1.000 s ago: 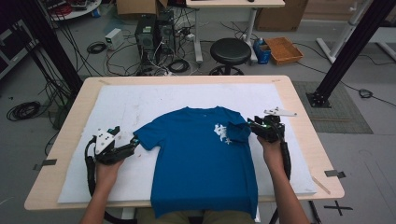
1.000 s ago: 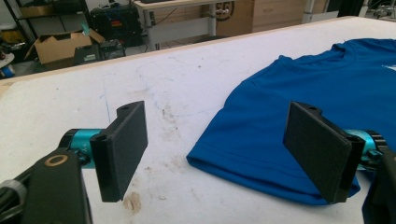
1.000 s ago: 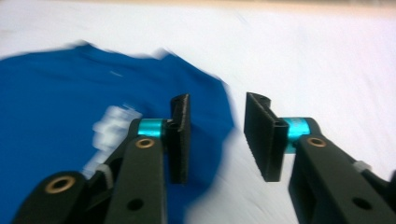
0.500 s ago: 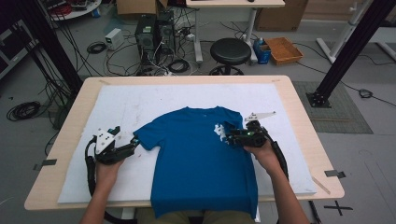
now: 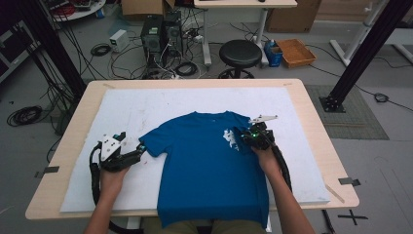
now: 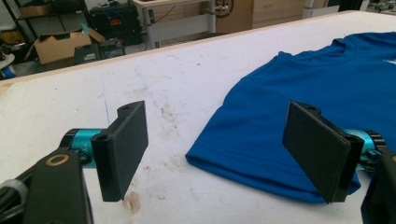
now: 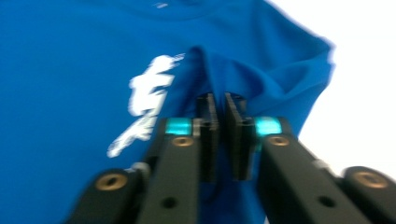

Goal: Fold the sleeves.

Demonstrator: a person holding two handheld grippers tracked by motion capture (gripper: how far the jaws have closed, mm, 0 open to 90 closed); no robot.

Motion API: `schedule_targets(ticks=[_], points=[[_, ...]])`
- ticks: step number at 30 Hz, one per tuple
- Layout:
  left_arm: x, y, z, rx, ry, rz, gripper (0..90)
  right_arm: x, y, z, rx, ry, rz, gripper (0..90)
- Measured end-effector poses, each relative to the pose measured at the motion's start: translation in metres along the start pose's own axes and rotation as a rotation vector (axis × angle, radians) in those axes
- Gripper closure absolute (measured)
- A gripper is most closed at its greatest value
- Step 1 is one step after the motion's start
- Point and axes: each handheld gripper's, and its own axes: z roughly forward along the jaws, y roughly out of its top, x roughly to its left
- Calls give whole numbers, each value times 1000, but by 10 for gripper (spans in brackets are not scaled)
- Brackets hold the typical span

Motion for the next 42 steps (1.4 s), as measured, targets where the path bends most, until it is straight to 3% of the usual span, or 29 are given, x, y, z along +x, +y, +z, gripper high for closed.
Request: schedule_targets(ticks=[2,3,4,5,6,7,8,9,10,11,12,14,16,17,18,19,20,22,24,25,28,31,33,34,35,36,37,41,42], points=[[0,0,0,1,1,-2,226,3,1,0,-30,122,2,869],[1,0,0,2,0,0,228,4,3,-5,-116,231,8,758],[1,0,0,2,1,1,228,4,3,-5,-116,231,8,758],[0,0,0,1,0,-1,228,3,5,-10,-192,240,58,542],[0,0,0,1,-2,1,228,3,5,-10,-192,240,58,542],[0,0,0,0,-2,3,228,1,7,-16,-196,142,66,523],[0,0,0,2,1,7,228,1,7,-16,-196,142,66,523],[0,0,0,2,0,8,228,-1,6,-18,-202,91,78,525],[0,0,0,2,0,8,229,-8,3,-20,-192,-17,117,541],[0,0,0,3,0,8,229,-8,3,-20,-192,-17,117,541],[0,0,0,4,0,7,229,-14,0,-18,-135,-89,126,551],[0,0,0,5,1,6,229,-15,-2,-16,-106,-86,131,546],[0,0,0,4,0,3,229,-14,-5,-6,-14,-69,102,553],[0,0,0,3,-1,2,229,-12,-6,-1,28,-102,59,585],[0,0,0,3,-1,3,228,-7,-5,-3,28,-160,-16,803],[0,0,0,6,0,6,229,-4,-5,-3,42,-257,-75,804],[0,0,0,5,0,7,229,-4,-5,-3,42,-257,-75,804],[0,0,0,5,1,8,228,-9,-8,-5,38,-288,-52,691],[0,0,0,7,-1,6,229,-18,-10,-10,4,-290,18,555],[0,0,0,4,-2,4,229,-26,-11,-18,-58,-223,79,536],[0,0,1,8,2,2,229,-27,-11,-24,-88,-191,84,565],[0,0,1,9,5,2,229,-16,-11,-25,-73,-3,8,740],[0,0,1,9,4,0,228,-10,-11,-24,-52,19,-28,778],[0,0,1,8,3,-1,229,-4,-11,-23,-31,81,-62,817],[0,0,1,7,2,-2,228,0,-11,-23,-14,88,-72,842],[0,0,1,8,2,-4,229,6,-12,-19,44,109,-102,863],[0,0,1,8,2,-4,229,8,-14,-16,79,132,-102,858],[0,0,1,7,2,-6,229,6,-16,-19,57,179,-72,755],[0,0,1,8,2,-6,229,0,-15,-30,-25,183,-33,702]])
